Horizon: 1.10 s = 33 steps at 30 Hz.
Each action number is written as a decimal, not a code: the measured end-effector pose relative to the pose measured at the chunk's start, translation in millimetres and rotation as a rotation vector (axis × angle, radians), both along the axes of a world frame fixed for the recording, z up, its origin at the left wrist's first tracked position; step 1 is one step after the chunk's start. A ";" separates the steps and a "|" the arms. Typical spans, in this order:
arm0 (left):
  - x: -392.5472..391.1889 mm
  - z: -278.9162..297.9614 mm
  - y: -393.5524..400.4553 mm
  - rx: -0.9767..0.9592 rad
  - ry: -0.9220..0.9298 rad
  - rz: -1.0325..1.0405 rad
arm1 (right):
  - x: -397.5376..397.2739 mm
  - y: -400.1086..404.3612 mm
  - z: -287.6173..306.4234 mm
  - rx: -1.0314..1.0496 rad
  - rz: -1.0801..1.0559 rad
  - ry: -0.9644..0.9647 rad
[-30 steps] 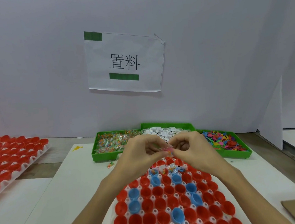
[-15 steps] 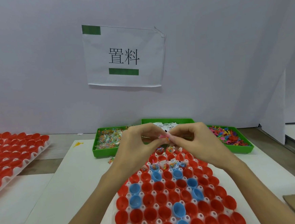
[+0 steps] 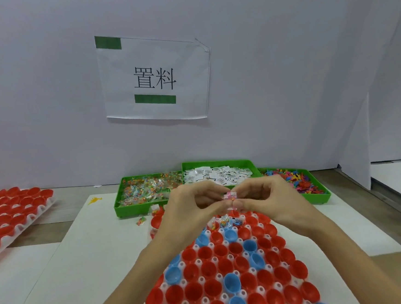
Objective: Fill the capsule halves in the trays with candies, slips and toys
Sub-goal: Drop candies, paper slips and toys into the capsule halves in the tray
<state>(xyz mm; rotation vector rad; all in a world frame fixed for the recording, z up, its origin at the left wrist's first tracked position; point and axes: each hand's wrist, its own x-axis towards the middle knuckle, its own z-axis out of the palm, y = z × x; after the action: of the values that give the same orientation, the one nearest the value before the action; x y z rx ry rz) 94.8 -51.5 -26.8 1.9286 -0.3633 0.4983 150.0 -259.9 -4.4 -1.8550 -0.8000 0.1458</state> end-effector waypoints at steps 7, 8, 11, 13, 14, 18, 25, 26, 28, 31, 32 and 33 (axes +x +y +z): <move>10.1 -18.7 -26.1 0.090 0.037 -0.033 | 8.9 -28.5 -33.9 0.072 -0.064 0.128; 16.1 -20.0 -30.3 0.133 0.049 -0.014 | 12.0 -30.5 -38.1 0.054 -0.093 0.110; 37.4 -20.6 -42.5 0.274 0.127 0.037 | 21.2 -33.7 -49.6 -0.021 -0.191 0.024; 51.5 -20.9 -50.0 0.340 0.174 0.031 | 26.6 -35.5 -56.0 -0.061 -0.268 -0.022; 57.6 -21.4 -53.8 0.375 0.182 0.032 | 29.3 -36.7 -58.4 -0.084 -0.302 -0.037; 73.1 -23.9 -64.0 0.464 0.251 0.030 | 36.7 -40.7 -65.7 -0.194 -0.352 -0.055; 81.0 -24.5 -67.5 0.517 0.302 0.011 | 40.1 -34.9 -69.0 -0.272 -0.419 -0.123; 80.3 -24.4 -68.3 0.519 0.301 0.015 | 39.5 -33.6 -69.0 -0.290 -0.422 -0.134; 79.0 -23.9 -68.9 0.517 0.312 0.019 | 38.5 -31.6 -69.1 -0.313 -0.429 -0.147; 77.9 -21.9 -67.2 0.517 0.318 0.017 | 38.0 -30.1 -68.7 -0.315 -0.431 -0.131; 77.7 -21.3 -66.4 0.520 0.318 0.014 | 37.8 -29.8 -68.1 -0.317 -0.430 -0.120; 77.5 -20.9 -65.9 0.523 0.315 0.014 | 37.9 -29.9 -67.3 -0.319 -0.429 -0.109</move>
<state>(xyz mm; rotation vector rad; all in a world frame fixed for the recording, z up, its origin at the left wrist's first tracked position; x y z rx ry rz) 172.4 -117.4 -47.7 2.4723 -0.2927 0.1008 188.0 -289.8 -71.7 -2.3102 -0.4508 -0.1081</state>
